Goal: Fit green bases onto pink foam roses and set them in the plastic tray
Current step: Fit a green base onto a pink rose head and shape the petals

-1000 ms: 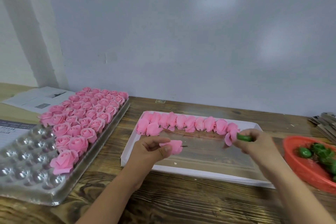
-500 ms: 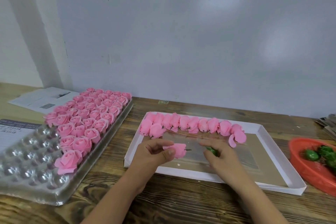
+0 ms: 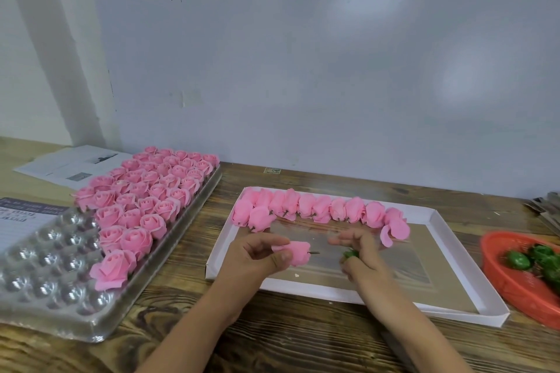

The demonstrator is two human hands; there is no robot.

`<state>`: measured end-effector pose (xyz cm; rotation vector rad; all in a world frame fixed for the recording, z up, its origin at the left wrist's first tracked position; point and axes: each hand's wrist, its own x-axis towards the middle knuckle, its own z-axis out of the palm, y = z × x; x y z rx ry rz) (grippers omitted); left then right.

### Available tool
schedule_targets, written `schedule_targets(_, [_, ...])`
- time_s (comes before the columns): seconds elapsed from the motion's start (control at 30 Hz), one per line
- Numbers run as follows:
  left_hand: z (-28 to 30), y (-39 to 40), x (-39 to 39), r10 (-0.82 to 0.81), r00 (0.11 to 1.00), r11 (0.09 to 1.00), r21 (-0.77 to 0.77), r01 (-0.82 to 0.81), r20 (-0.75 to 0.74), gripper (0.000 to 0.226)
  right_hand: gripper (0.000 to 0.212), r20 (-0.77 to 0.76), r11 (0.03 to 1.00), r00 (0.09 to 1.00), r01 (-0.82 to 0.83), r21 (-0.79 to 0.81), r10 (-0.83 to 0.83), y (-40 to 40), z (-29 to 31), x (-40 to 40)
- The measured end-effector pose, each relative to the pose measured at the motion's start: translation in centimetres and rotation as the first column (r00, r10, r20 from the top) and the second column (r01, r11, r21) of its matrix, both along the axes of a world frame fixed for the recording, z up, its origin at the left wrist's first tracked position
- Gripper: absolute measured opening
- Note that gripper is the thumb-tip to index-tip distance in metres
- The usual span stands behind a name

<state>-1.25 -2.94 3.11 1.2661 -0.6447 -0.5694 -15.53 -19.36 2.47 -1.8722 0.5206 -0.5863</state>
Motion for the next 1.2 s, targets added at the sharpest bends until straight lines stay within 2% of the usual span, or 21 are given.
schedule_targets(0.07, [-0.1, 0.0, -0.2, 0.004, 1.000, 1.000, 0.001, -0.004, 0.030, 0.016, 0.046, 0.020, 0.999, 0.999, -0.033, 0.043, 0.032, 0.5, -0.1, 0.3])
schedule_targets(0.2, [-0.6, -0.3, -0.5, 0.012, 0.988, 1.000, -0.027, -0.008, 0.153, 0.023, 0.055, 0.044, 0.987, 0.996, -0.085, 0.133, 0.080, 1.3, -0.3, 1.2])
schedule_targets(0.3, [-0.9, -0.5, -0.5, 0.004, 0.979, 0.999, -0.049, 0.006, 0.205, 0.019, 0.060, 0.063, 0.978, 0.993, -0.113, 0.177, 0.104, 2.1, 0.0, 1.5])
schedule_targets(0.4, [-1.3, -0.5, -0.5, -0.007, 0.962, 0.999, -0.043, 0.020, 0.273, 0.023, 0.065, 0.032, 0.985, 0.991, -0.132, 0.107, 0.129, 2.8, 0.3, 1.2])
schedule_targets(0.47, [-1.4, -0.5, -0.4, -0.003, 0.951, 0.999, -0.034, 0.014, 0.310, 0.024, 0.060, 0.019, 0.991, 0.991, -0.131, 0.043, 0.130, 3.2, 0.6, 1.0])
schedule_targets(0.6, [-1.5, -0.6, -0.3, 0.021, 0.952, 1.000, -0.017, -0.017, 0.307, 0.023, 0.067, -0.013, 0.992, 0.996, -0.086, -0.088, 0.085, 3.3, 1.1, 0.6])
schedule_targets(0.77, [-1.4, -0.7, -0.5, 0.003, 0.952, 1.000, -0.019, 0.003, 0.305, 0.028, 0.068, -0.007, 0.986, 0.997, -0.079, -0.150, 0.079, 3.2, 0.8, 0.7])
schedule_targets(0.9, [-1.1, -0.7, -1.0, -0.020, 0.962, 1.000, -0.016, 0.025, 0.274, 0.021, 0.068, 0.001, 0.982, 0.993, -0.120, -0.149, 0.122, 3.4, 0.3, 0.9])
schedule_targets(1.07, [-1.0, -0.7, -1.2, -0.034, 0.958, 0.999, -0.007, 0.038, 0.285, 0.030, 0.064, -0.021, 0.971, 0.990, -0.140, -0.192, 0.138, 3.5, 0.2, 1.1])
schedule_targets(1.2, [-1.0, -0.6, -1.2, -0.038, 0.971, 0.999, 0.004, 0.038, 0.238, 0.021, 0.072, 0.017, 0.980, 0.983, -0.179, -0.090, 0.181, 3.6, 0.4, 1.3])
